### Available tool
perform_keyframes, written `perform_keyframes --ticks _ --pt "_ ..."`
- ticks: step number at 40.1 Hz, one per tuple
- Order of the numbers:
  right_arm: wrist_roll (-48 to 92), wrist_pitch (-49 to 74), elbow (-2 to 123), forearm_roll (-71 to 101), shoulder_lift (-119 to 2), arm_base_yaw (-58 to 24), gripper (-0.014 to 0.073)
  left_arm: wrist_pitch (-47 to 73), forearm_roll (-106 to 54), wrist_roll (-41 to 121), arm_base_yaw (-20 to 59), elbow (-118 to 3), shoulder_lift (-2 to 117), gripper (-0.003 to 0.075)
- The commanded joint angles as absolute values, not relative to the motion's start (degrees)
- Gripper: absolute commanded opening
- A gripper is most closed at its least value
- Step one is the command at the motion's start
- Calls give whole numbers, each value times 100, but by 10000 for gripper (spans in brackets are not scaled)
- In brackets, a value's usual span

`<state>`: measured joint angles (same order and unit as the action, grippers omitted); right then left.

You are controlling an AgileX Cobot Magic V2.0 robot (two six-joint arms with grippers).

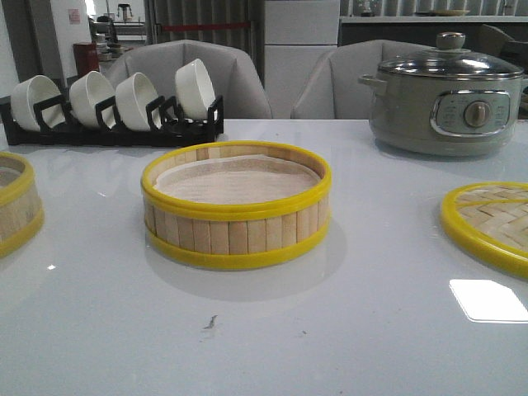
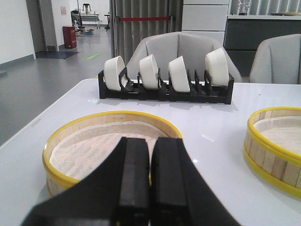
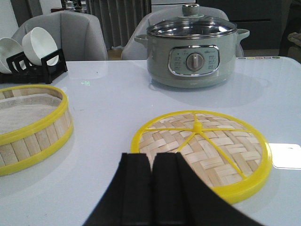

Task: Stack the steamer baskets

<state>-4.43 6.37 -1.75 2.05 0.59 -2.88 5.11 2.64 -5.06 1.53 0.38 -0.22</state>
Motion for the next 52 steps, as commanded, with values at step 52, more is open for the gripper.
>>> perform_keyframes --ticks 52 --pt "-449 131 -87 169 182 -296 20 2330 157 -553 440 -2894 1713 85"
